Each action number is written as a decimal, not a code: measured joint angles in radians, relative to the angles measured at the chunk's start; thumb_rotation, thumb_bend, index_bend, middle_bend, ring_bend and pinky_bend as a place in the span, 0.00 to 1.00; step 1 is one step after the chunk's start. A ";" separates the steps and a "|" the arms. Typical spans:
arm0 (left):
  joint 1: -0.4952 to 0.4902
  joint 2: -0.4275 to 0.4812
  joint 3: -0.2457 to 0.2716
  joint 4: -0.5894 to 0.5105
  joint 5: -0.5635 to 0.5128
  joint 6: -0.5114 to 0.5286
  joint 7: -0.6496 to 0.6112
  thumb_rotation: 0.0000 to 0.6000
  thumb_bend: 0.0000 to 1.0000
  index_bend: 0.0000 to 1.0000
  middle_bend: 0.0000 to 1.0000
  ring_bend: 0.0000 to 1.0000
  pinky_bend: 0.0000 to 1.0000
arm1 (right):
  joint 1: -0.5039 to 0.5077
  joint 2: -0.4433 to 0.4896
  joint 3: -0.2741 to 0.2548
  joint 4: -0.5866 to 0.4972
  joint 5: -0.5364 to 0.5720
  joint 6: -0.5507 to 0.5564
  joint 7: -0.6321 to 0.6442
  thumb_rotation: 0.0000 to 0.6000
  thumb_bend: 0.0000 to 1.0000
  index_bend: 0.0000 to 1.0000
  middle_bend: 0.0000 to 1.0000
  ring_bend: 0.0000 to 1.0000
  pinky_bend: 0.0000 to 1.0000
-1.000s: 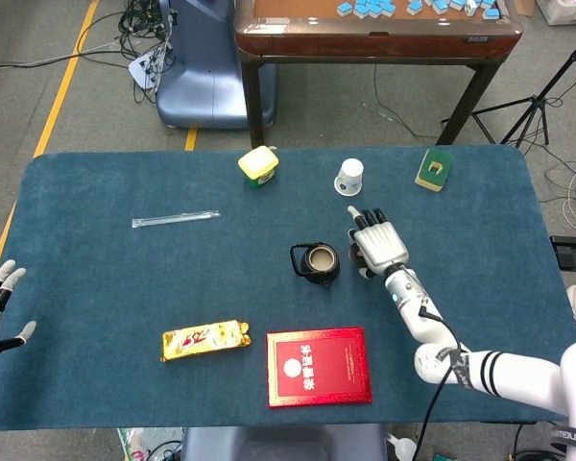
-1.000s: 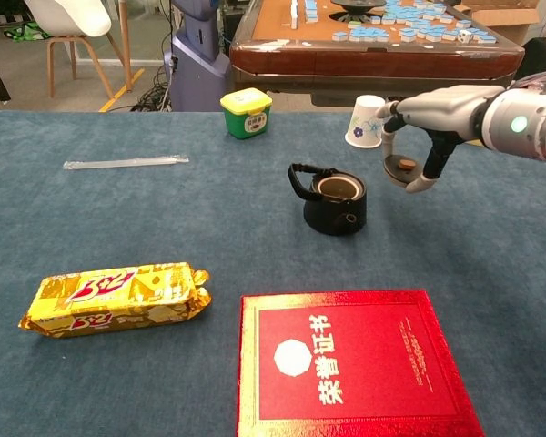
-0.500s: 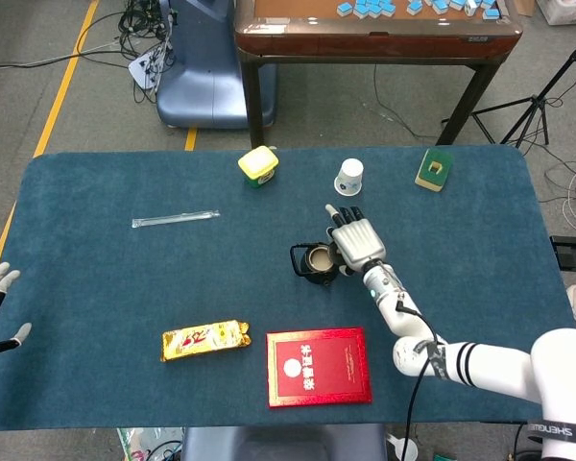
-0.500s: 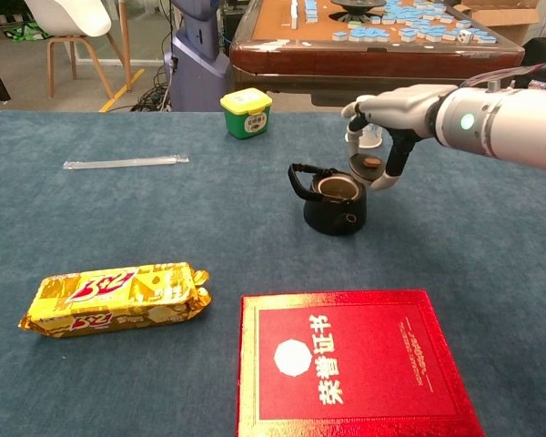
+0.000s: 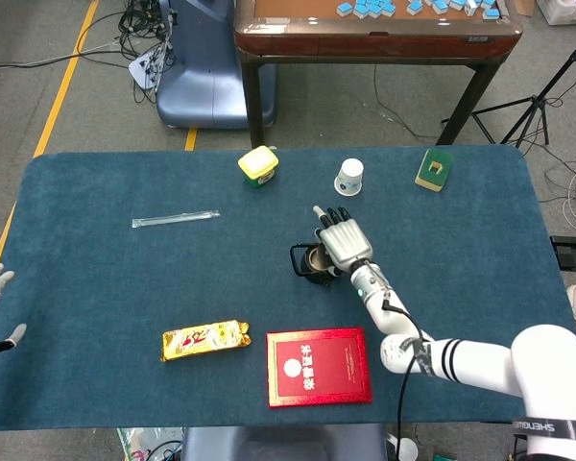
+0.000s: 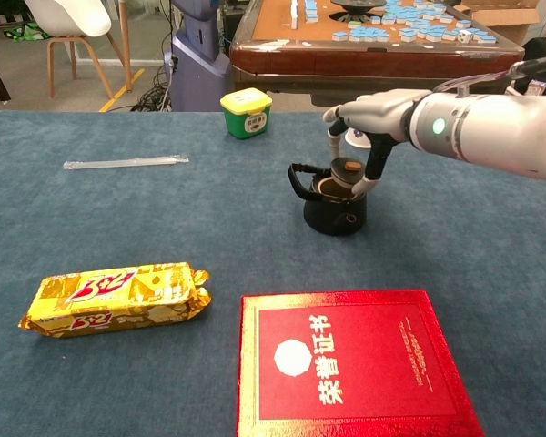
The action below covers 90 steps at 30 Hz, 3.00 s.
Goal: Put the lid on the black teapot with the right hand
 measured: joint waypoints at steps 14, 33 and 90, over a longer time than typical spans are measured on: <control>0.009 -0.004 0.001 0.024 0.003 0.006 -0.032 1.00 0.30 0.09 0.00 0.00 0.00 | 0.023 -0.016 -0.009 0.009 0.013 0.006 -0.002 1.00 0.23 0.41 0.00 0.00 0.00; 0.014 -0.009 0.001 0.039 0.006 0.010 -0.053 1.00 0.30 0.09 0.00 0.00 0.00 | 0.036 -0.023 -0.028 0.025 0.025 -0.003 0.000 1.00 0.23 0.41 0.00 0.00 0.00; -0.040 0.082 -0.021 -0.276 -0.010 -0.028 0.231 1.00 0.30 0.09 0.00 0.00 0.00 | -0.561 0.620 -0.192 -0.596 -0.543 0.544 0.399 1.00 0.21 0.27 0.00 0.00 0.00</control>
